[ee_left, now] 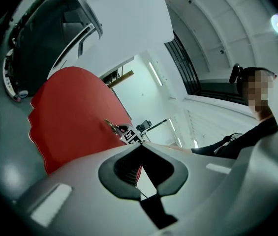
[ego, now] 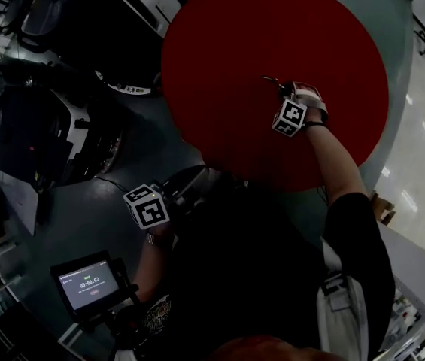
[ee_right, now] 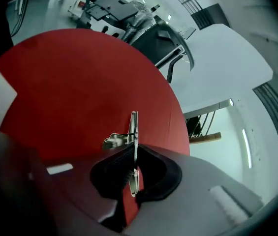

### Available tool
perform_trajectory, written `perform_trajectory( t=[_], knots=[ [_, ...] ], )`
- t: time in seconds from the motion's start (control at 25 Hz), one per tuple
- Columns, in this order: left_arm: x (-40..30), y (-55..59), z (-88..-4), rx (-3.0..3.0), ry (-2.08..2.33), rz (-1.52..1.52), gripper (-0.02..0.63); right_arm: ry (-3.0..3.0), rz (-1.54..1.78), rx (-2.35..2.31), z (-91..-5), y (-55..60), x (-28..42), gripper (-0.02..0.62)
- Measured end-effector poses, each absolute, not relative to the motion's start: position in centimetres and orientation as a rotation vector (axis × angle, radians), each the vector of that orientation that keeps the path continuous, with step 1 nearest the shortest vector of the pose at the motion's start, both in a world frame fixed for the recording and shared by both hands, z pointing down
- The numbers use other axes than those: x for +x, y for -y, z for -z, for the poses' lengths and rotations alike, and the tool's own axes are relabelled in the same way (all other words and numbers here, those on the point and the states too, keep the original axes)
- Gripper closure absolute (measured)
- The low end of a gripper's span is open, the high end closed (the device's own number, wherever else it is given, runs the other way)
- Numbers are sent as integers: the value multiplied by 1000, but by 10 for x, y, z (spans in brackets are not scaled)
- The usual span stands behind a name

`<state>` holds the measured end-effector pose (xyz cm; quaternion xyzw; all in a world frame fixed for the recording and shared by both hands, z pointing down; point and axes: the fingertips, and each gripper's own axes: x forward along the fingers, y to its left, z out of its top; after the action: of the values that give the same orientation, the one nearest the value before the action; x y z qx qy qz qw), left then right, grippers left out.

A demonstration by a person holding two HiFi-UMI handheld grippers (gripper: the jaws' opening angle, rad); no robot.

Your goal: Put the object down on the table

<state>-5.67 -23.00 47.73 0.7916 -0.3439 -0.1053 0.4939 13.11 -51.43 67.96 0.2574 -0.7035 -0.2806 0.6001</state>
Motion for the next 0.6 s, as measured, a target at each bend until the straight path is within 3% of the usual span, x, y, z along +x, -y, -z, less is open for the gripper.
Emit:
perform_trajectory(
  t=[0.48,0.6],
  knots=[
    [-71,246,-481,1887,832,232,588,1587,707,628,-710,509,127,565],
    [-73,240,-485,1904,808,207,588,1600,681,686,-705,501,127,481]
  ],
)
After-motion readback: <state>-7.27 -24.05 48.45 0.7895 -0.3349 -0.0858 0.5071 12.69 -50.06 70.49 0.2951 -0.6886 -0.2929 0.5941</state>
